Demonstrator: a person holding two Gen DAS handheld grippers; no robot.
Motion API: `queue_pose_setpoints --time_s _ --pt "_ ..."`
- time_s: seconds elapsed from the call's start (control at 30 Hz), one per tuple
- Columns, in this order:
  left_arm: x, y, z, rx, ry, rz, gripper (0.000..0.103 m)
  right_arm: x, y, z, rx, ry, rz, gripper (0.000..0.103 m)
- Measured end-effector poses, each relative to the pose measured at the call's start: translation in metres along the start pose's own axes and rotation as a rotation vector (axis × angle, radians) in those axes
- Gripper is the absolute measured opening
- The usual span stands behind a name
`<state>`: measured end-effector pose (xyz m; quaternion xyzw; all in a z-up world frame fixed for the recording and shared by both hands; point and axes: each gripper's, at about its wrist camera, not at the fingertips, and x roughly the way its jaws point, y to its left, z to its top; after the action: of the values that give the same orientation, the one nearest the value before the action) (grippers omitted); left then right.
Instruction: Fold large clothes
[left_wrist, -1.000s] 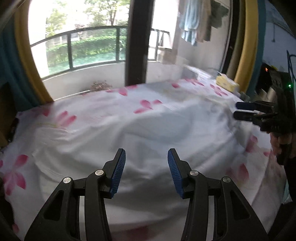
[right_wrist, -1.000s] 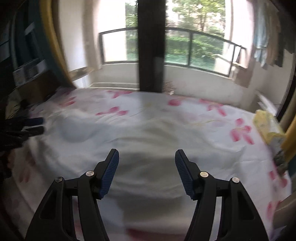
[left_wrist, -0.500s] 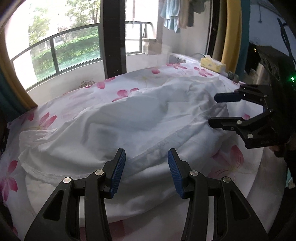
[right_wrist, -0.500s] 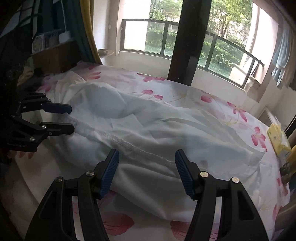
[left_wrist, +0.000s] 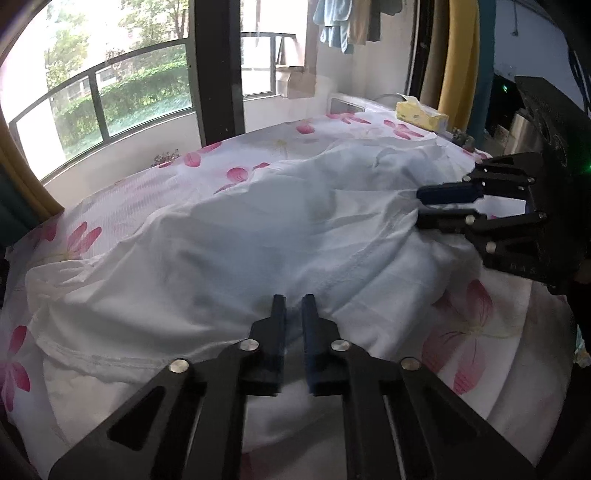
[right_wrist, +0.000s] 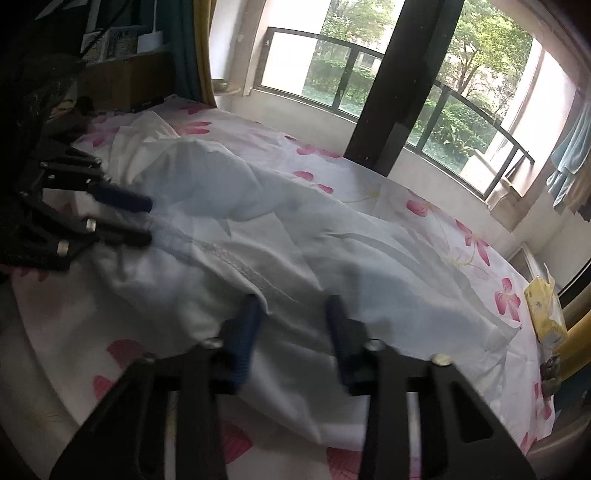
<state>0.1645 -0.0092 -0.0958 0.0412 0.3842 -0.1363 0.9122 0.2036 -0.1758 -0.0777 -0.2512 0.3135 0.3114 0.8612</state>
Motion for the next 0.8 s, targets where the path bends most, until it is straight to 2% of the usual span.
queue_pose_setpoints --time_s 0.13,0.43,0.47,0.5,0.53,0.57,0.67,0.73,0.77,0.8 --pt "-0.006 0.006 0.006 -0.014 -0.034 -0.01 0.004 -0.004 -0.005 0.006 0.007 -0.034 -0.008 0.006" --pt "-0.009 0.013 0.025 -0.012 -0.058 -0.017 0.004 -0.006 -0.03 0.027 0.017 -0.088 -0.045 0.002" --pt "-0.008 0.013 0.026 -0.005 -0.06 -0.021 0.009 -0.005 -0.034 0.031 0.016 -0.095 -0.051 0.002" --pt "-0.008 0.012 0.027 0.006 -0.062 -0.022 0.029 -0.004 -0.037 0.033 0.015 -0.098 -0.052 0.001" --pt "-0.007 0.01 0.027 0.018 -0.059 -0.014 0.044 -0.003 -0.04 0.037 0.012 -0.102 -0.055 0.001" --pt "-0.005 0.01 0.027 0.021 -0.058 -0.008 0.064 -0.003 -0.041 0.04 0.009 -0.105 -0.058 0.001" --pt "0.003 0.01 0.028 0.042 -0.036 -0.009 0.065 -0.003 -0.046 0.052 -0.006 -0.126 -0.06 0.001" --pt "0.009 0.011 0.031 0.06 -0.018 0.023 0.065 -0.002 -0.048 0.06 -0.022 -0.138 -0.061 0.001" --pt "0.009 0.013 0.033 0.054 -0.016 0.023 0.062 -0.002 -0.049 0.063 -0.029 -0.142 -0.063 0.001" --pt "0.008 0.015 0.036 0.044 -0.023 0.019 0.047 -0.003 -0.049 0.067 -0.039 -0.149 -0.063 0.001"
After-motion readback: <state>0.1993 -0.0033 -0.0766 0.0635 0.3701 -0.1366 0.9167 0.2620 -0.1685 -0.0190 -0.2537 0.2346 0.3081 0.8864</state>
